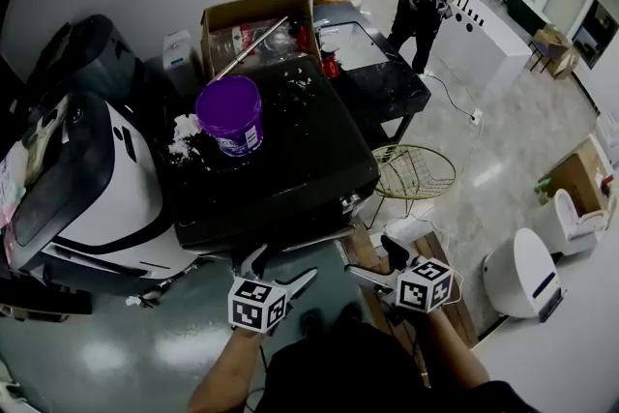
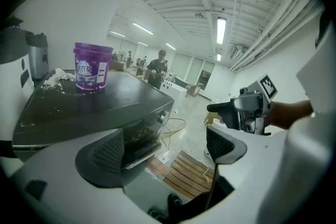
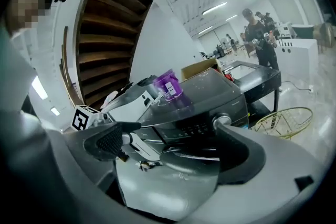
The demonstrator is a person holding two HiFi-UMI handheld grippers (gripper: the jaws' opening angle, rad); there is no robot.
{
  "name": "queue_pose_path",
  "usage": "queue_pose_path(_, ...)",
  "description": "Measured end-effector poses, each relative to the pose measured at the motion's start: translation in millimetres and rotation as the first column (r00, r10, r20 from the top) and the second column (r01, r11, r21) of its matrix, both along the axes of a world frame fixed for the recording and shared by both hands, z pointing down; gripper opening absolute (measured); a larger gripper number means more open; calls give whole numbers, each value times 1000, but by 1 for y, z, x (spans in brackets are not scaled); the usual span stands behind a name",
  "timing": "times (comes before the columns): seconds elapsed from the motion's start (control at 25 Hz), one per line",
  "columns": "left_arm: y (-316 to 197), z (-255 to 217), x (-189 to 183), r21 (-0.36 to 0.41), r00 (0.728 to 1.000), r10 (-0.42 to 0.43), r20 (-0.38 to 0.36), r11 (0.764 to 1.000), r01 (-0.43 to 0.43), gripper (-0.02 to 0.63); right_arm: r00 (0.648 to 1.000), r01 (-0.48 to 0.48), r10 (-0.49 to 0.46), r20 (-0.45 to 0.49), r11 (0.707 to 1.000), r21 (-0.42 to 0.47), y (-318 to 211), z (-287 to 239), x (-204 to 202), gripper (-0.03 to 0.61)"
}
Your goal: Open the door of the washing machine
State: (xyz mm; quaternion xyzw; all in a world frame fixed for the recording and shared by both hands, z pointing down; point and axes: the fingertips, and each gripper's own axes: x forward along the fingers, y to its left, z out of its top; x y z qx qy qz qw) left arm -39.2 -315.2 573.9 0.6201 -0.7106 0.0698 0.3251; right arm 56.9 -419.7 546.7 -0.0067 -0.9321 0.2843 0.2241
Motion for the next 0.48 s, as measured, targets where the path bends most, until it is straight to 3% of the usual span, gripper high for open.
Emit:
queue_pose_path(0.28,17,16,-12,-10,999,-37,-31,999,37,517,996,75,-73,-41,996,54,11,8,-23,555)
queue_pose_path(0.48,24,36,-25,-65,995,-86,-46,994,83,515,989,142,-137,-63,987,78,12,41,-36,551)
